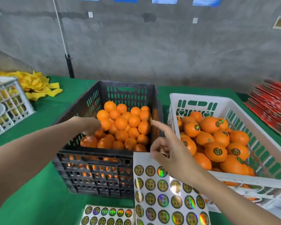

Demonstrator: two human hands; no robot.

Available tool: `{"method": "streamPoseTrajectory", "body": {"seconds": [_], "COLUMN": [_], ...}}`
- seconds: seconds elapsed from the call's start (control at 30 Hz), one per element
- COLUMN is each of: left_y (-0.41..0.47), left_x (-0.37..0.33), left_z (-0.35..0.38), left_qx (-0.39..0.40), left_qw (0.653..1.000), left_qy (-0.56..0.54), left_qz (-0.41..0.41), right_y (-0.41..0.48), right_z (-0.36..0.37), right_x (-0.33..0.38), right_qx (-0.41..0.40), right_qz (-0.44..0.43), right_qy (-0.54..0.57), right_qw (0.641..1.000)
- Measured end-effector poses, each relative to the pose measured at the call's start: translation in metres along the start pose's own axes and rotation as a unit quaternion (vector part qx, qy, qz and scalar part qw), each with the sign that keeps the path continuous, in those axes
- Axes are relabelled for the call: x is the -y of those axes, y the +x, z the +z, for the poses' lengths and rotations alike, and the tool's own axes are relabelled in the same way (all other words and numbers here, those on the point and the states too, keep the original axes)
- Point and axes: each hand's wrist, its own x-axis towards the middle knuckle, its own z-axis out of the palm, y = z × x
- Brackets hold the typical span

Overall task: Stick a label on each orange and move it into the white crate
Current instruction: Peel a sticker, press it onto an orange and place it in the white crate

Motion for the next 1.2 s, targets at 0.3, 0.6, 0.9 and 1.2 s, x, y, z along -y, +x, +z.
{"method": "streamPoseTrajectory", "body": {"seconds": [0.3,0.6,0.9,1.2], "left_y": [0.069,0.017,-0.104,-0.141], "left_x": [0.014,0.005,-0.096,-0.161], "left_z": [0.043,-0.019,-0.024,-0.001], "left_qx": [0.137,-0.050,0.031,0.106], "left_qw": [0.985,0.930,0.498,0.395], "left_qy": [-0.105,-0.359,-0.823,-0.890], "left_qz": [0.028,0.068,0.272,0.203], "right_y": [-0.008,-0.021,-0.039,-0.065], "right_z": [-0.011,-0.027,-0.030,-0.034], "right_x": [-0.006,-0.006,0.008,0.023], "right_qx": [0.017,-0.007,-0.060,-0.054], "right_qz": [0.042,0.065,0.062,0.058], "right_qy": [0.096,0.207,0.220,0.239], "right_qw": [0.994,0.976,0.972,0.968]}}
